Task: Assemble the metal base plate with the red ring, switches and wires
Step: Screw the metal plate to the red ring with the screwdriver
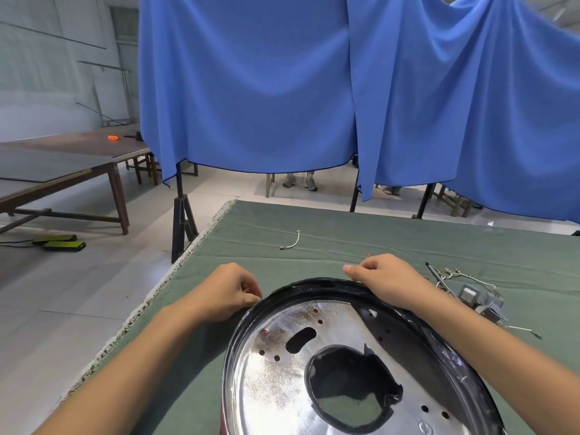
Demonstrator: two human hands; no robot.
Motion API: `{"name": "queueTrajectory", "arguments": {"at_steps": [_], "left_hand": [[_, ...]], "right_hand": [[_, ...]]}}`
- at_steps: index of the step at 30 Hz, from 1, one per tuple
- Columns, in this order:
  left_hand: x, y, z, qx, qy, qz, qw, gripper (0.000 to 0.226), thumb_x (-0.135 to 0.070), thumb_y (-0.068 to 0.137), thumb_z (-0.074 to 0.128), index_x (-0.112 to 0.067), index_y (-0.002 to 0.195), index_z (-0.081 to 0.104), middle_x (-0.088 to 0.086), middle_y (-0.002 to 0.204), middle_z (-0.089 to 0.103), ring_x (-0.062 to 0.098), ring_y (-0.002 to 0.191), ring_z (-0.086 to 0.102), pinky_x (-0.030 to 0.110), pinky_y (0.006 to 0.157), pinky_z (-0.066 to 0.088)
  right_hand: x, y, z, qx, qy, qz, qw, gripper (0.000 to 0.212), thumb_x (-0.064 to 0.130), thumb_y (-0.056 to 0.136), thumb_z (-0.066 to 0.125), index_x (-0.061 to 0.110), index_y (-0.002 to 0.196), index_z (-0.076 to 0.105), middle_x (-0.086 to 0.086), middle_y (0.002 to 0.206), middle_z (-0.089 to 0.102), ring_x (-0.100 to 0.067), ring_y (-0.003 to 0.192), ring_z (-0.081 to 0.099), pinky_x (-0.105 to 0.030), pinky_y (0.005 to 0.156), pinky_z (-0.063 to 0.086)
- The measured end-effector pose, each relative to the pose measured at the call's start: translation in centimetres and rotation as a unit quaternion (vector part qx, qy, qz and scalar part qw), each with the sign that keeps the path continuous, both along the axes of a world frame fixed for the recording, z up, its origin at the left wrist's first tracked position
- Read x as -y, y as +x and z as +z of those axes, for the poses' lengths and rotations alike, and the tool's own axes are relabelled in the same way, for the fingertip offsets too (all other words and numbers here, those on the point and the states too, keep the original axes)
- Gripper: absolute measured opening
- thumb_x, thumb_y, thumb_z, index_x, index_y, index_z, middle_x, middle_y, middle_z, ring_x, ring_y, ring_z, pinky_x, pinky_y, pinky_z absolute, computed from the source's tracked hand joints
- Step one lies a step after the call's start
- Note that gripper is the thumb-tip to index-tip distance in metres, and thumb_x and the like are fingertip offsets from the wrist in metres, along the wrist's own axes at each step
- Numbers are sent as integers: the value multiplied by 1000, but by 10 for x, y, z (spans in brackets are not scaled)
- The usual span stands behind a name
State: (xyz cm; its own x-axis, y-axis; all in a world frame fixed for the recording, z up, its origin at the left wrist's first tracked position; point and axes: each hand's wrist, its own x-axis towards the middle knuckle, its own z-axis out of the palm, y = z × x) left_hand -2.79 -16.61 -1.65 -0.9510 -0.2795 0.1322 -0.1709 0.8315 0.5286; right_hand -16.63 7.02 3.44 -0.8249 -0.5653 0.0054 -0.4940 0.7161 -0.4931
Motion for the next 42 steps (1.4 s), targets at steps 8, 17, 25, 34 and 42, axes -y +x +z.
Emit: {"name": "queueTrajectory", "arguments": {"at_steps": [8,17,25,34,42], "left_hand": [[-2,1,-5,-61,113,59,990,22,-12,85,67,-14,63,65,0,58,63,4,44,51,15,47,41],[-31,16,75,-252,358,87,895,10,0,87,60,2,77,63,13,74,72,18,47,61,26,41,50],[-144,11,122,-176,344,-26,922,10,8,80,60,3,72,63,16,65,68,15,38,54,34,52,58],[-191,-8,107,-118,359,-35,925,10,1,83,66,-1,73,66,14,65,67,17,48,60,29,50,56],[-171,-12,111,-166,450,59,875,8,-2,88,61,4,87,67,17,79,71,23,67,69,31,59,59]], "right_hand": [[-8,6,1,-15,-30,-5,999,46,54,93,48,12,94,68,-3,93,69,-21,90,61,-34,81,47],[-50,-8,2,-7,-91,-70,993,47,53,94,45,12,88,68,-7,88,69,-25,86,62,-37,81,47],[-112,-12,-20,-107,34,-178,978,20,39,88,51,20,88,59,-1,96,67,-27,94,58,-34,80,48],[-140,-17,-43,-134,101,-229,959,39,16,88,52,8,126,44,-16,130,47,-34,116,48,-37,92,43],[-141,-8,-19,-181,-130,-164,961,10,19,81,64,16,90,67,-4,87,61,-28,94,58,-29,68,31]]}}
